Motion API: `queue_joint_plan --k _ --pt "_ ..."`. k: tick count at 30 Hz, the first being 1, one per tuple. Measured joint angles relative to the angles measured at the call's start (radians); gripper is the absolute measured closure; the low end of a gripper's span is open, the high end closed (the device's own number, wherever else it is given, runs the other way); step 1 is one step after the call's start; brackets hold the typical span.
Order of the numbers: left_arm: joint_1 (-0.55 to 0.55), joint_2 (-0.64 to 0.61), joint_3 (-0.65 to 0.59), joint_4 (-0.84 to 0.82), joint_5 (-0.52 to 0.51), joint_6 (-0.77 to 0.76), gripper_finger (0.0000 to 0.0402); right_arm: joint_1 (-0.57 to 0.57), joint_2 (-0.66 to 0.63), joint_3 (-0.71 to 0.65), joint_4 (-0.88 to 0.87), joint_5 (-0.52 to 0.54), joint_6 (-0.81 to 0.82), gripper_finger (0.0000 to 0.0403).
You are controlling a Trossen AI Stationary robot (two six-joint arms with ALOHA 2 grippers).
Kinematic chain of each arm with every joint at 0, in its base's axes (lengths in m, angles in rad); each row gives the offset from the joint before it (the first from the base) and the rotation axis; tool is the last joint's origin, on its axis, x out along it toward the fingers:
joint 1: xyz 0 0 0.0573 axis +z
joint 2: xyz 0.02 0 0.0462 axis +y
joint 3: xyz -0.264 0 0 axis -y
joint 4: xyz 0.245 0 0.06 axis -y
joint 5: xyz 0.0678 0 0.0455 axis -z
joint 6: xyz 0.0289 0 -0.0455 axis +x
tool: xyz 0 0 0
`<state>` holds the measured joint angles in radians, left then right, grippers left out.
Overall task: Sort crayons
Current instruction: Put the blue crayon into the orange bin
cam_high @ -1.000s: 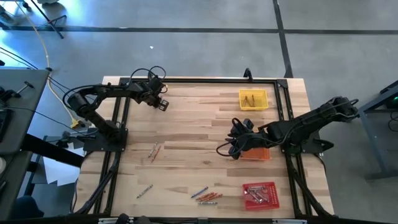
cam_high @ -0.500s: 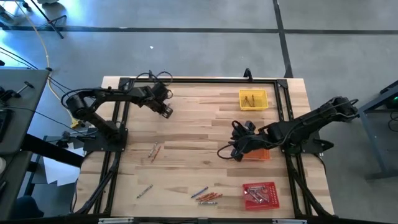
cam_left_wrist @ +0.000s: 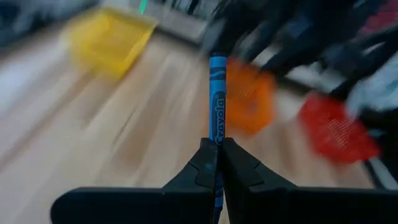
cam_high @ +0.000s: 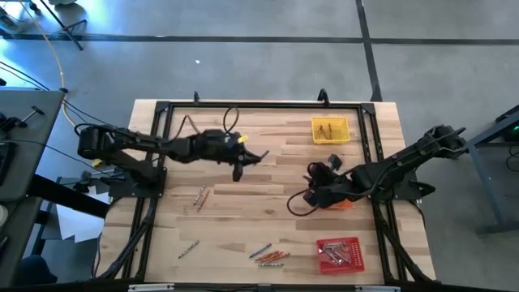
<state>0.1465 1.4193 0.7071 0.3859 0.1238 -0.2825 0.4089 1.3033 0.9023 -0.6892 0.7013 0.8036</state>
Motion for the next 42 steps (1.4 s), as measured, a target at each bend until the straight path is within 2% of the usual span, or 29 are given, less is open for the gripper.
queue_joint_plan --k 7,10,14,22,28,31,37,42 --pt "-0.188 0.000 0.001 0.317 -0.217 0.174 0.0401 0.071 0.005 0.000 0.418 0.271 -0.380 0.0309" --pt "-0.249 0.005 0.001 0.361 -0.328 0.242 0.0401 0.098 0.024 0.000 0.582 0.321 -0.519 0.0309" --pt "-0.307 0.005 0.001 0.367 -0.425 0.273 0.0401 0.124 0.072 0.000 0.769 0.314 -0.647 0.0309" --pt "-0.406 0.005 0.001 0.360 -0.451 0.276 0.0401 0.160 0.199 0.000 1.028 0.311 -0.752 0.0309" --pt "-0.488 0.005 0.001 0.360 -0.501 0.282 0.0401 0.168 0.225 0.000 1.158 0.306 -0.821 0.0309" --pt "-0.529 0.005 0.001 0.360 -0.547 0.309 0.0401 0.168 0.225 0.000 1.200 0.269 -0.851 0.0309" --pt "-0.571 0.005 0.001 0.352 -0.605 0.320 0.0401 0.139 0.225 0.000 1.290 0.058 -0.874 0.0309" --pt "-0.576 0.005 0.001 0.352 -0.606 0.314 0.0401 0.110 0.225 0.000 1.318 0.010 -0.909 0.0309"
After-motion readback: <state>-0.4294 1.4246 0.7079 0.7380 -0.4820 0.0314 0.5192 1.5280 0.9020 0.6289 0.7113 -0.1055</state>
